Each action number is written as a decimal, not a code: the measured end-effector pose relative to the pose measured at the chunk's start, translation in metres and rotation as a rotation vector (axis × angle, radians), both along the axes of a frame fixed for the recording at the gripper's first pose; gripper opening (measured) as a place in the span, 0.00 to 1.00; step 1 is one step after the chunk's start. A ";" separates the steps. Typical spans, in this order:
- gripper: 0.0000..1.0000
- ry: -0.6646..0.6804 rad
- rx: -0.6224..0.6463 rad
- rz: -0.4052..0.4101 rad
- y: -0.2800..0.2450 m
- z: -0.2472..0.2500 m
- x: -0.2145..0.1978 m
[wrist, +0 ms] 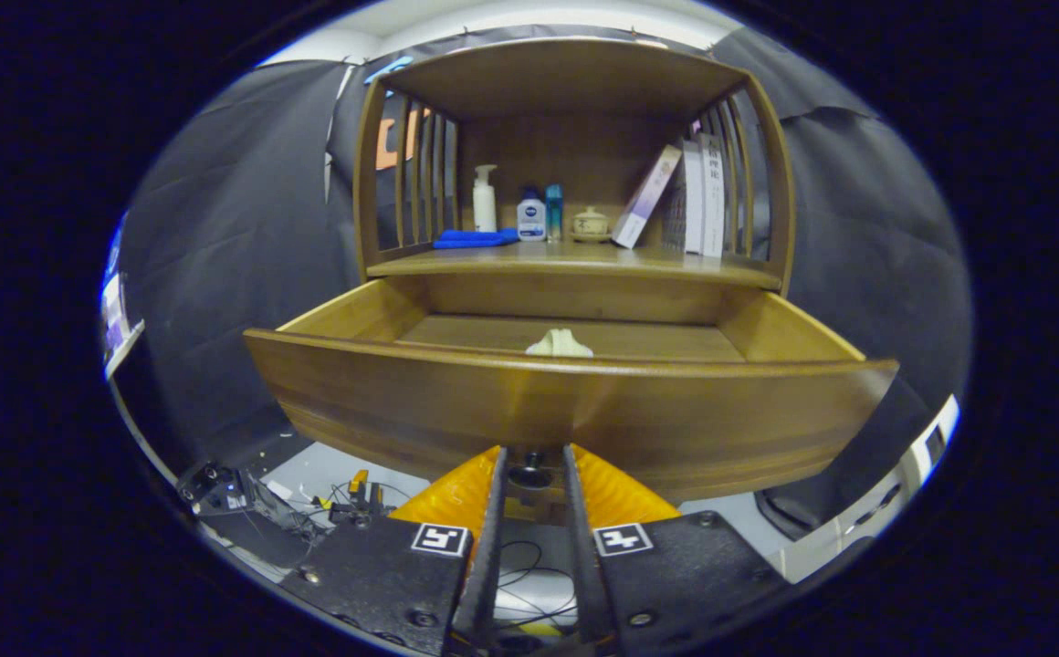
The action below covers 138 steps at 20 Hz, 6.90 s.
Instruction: Pull open the drawer, take out the items inside it, and place them on the countertop above the cabinet.
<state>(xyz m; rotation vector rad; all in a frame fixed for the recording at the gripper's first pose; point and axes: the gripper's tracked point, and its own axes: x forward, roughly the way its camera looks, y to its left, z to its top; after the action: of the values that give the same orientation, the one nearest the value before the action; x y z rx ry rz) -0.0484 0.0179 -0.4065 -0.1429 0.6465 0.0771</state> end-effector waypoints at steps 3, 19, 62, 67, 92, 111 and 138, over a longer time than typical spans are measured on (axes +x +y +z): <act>0.49 -0.025 0.005 0.023 0.004 0.033 0.008; 0.75 0.087 -0.026 0.026 0.000 0.059 0.122; 0.17 0.497 0.061 -0.046 -0.004 0.021 0.142; 0.17 0.424 0.092 -0.027 0.000 0.066 0.145; 0.17 0.284 0.022 -0.046 0.018 0.098 0.318; 0.33 0.310 -0.094 -0.115 -0.001 0.052 0.365; 0.98 -0.004 0.126 0.005 0.046 0.144 0.146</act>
<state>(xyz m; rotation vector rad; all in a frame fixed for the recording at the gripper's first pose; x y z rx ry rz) 0.0972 0.0640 -0.2625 -0.0233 0.6352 0.1218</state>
